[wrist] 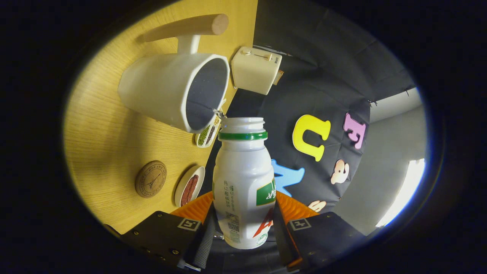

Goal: Take the bottle from table, then pour the juice into the cup, finally place the bottle on the coaster

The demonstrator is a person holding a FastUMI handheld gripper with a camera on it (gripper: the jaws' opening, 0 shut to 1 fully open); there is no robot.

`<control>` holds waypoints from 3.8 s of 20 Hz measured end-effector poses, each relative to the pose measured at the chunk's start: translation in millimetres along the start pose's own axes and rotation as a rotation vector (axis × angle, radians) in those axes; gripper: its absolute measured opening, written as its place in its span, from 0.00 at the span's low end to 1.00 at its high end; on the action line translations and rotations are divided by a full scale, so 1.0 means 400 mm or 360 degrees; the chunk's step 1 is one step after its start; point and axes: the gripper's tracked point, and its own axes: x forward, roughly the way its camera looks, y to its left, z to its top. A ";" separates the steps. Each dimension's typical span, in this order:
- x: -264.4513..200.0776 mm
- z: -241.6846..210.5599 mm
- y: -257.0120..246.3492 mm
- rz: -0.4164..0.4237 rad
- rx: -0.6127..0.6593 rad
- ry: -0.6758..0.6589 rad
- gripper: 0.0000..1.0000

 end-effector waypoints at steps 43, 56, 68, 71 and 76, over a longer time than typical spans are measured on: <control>0.009 0.000 0.011 0.0106 0.0180 0.0012 0.70; -0.004 0.038 0.075 0.0377 0.0796 -0.0036 0.70; 0.001 0.000 0.077 0.0469 0.1492 -0.0054 0.70; -0.003 0.001 0.080 0.0462 0.1566 -0.0053 0.70; -0.002 -0.007 0.086 0.0457 0.1755 -0.0060 0.70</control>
